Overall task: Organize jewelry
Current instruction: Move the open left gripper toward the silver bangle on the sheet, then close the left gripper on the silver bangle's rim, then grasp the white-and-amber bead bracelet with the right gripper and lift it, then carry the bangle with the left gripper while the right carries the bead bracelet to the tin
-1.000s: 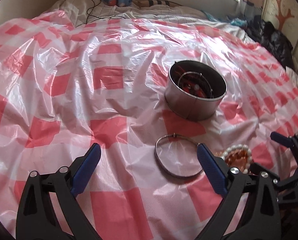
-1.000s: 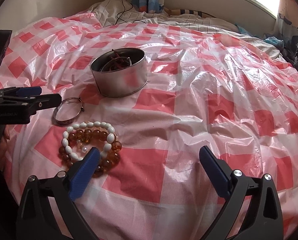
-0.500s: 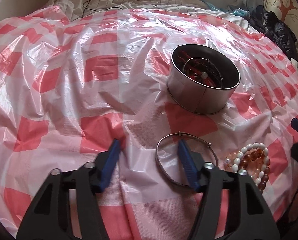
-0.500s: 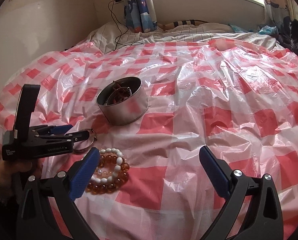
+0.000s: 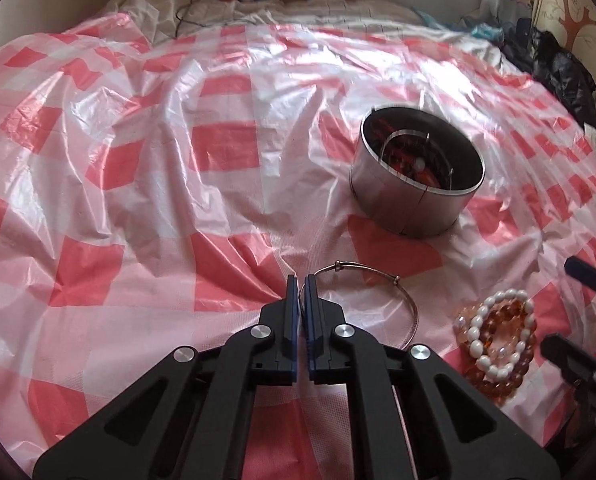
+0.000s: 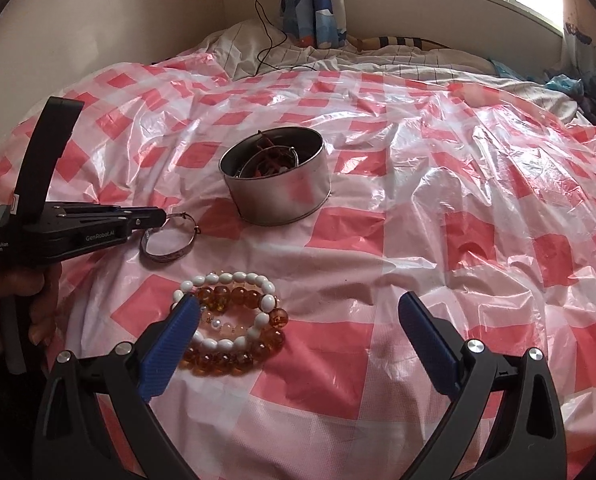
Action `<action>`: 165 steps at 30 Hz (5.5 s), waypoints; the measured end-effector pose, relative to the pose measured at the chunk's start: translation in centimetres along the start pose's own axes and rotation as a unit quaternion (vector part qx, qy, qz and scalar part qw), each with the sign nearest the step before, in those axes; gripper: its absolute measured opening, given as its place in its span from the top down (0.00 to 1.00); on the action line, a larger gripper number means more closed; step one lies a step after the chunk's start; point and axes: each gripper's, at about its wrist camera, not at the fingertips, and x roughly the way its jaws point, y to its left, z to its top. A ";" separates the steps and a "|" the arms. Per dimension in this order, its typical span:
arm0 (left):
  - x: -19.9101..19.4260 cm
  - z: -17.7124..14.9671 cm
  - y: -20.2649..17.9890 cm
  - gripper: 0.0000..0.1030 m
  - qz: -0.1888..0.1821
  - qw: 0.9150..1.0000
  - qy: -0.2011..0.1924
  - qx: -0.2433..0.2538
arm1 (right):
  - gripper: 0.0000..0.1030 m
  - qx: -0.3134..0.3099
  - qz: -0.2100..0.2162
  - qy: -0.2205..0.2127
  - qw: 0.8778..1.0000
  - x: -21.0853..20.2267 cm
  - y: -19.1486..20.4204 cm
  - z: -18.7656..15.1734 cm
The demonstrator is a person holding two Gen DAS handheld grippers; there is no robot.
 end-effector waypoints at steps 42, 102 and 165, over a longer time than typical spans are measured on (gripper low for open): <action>0.7 0.0 -1.6 0.75 -0.010 0.999 -0.004 0.046 | 0.08 0.013 0.011 0.010 1.000 0.3 -0.5 0.1; -0.9 0.1 0.0 0.97 -0.049 0.999 -0.014 -0.005 | 0.92 0.058 0.127 0.039 0.989 2.8 -0.6 1.4; -2.9 5.2 -5.4 0.97 -0.073 0.993 -0.089 0.008 | 0.92 0.236 0.314 -0.065 0.917 -0.8 -6.5 3.0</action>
